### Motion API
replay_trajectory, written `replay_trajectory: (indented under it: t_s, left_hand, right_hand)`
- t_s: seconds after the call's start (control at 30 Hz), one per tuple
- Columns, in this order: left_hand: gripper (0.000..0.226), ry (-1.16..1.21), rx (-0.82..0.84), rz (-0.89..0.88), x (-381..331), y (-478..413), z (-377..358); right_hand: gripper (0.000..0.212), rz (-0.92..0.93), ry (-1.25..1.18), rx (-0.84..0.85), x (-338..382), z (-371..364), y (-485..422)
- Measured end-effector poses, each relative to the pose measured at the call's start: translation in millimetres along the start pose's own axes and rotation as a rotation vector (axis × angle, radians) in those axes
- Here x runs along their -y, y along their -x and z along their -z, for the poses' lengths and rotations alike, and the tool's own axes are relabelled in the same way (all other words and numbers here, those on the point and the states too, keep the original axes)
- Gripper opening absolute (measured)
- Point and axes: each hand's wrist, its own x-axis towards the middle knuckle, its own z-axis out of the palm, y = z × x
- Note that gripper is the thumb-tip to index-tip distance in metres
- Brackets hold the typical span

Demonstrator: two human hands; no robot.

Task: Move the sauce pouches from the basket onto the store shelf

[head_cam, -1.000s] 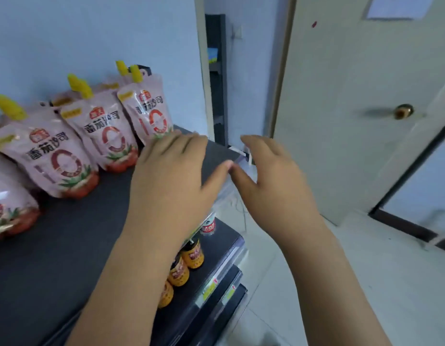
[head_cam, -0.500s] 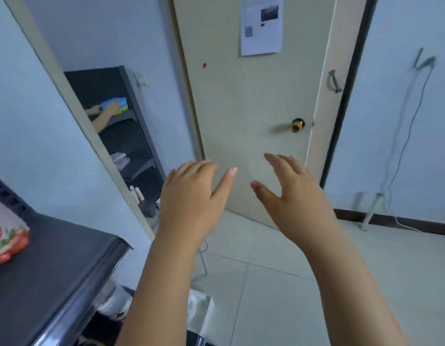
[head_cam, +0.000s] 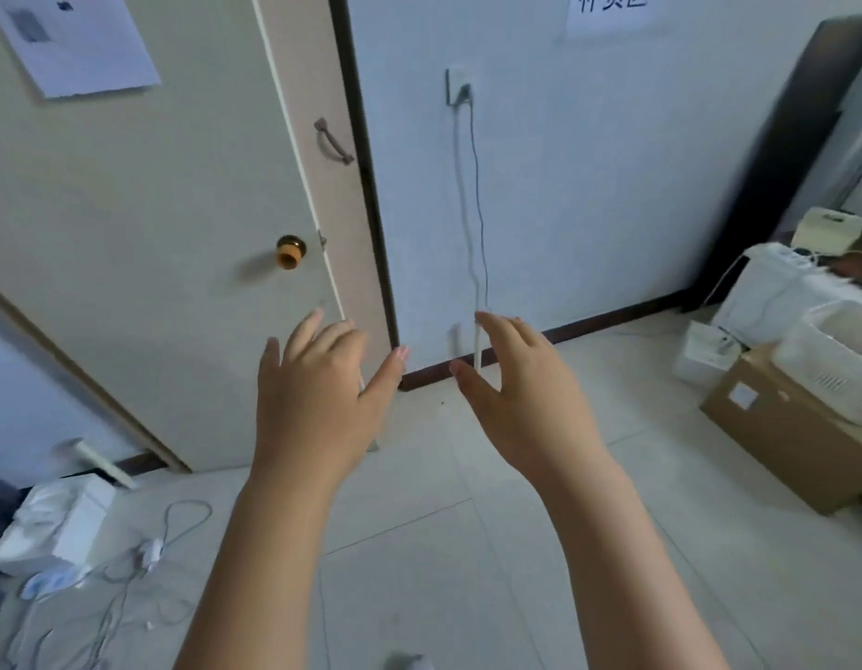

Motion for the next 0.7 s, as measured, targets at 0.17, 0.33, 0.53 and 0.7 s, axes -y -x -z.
replay_trajectory:
  t_s: [0.17,0.33,0.53,0.7]
  left_hand:
    - [0.081,0.028,0.102,-0.21,-21,-78,-39]
    - [0.081,0.11,0.106,-0.358,-55,-147,-71]
    - [0.076,0.193,0.176,-0.586,-132,-191,-120]
    - [0.076,0.332,0.22,-0.78,-220,-225,-166]
  right_hand:
    - [0.061,-0.137,0.1,-0.039,-33,-7,-44]
    - [0.063,-0.301,0.167,-0.171,-60,8,-76]
    - [0.065,-0.557,0.212,-0.254,-116,30,-74]
    - [0.063,-0.741,0.236,-0.379,-176,58,-85]
